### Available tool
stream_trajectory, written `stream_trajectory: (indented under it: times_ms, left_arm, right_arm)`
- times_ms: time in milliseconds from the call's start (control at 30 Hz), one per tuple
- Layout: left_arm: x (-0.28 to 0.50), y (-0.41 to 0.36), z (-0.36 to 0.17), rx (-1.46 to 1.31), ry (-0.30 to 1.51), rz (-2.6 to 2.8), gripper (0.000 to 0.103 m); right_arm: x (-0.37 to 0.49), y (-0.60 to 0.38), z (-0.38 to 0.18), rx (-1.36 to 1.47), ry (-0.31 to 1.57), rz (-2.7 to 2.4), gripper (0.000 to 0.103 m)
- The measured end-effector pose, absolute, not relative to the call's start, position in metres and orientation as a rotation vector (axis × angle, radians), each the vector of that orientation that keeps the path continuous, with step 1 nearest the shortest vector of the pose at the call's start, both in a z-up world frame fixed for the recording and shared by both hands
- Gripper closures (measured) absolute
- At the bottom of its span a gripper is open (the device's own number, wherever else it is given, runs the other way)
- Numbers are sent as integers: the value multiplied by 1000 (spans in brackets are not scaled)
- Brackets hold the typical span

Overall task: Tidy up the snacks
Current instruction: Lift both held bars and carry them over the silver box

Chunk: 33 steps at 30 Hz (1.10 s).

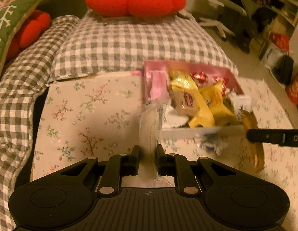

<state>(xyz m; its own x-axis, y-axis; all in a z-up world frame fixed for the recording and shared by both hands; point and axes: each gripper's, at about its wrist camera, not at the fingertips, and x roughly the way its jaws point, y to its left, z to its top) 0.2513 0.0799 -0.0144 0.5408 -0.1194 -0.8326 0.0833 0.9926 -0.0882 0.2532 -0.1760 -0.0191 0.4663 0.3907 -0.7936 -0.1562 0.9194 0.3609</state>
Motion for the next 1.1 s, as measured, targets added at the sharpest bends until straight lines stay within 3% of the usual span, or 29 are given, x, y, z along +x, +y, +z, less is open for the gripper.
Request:
stream_trajectory:
  times_ms: [533, 1100]
  left_arm:
    - [310, 78, -7, -176, 895, -131, 89]
    - [381, 53, -54, -80, 827, -117, 88]
  right_arm:
    - [284, -227, -31, 359, 982, 220, 78]
    - [341, -181, -20, 327, 909, 355, 78]
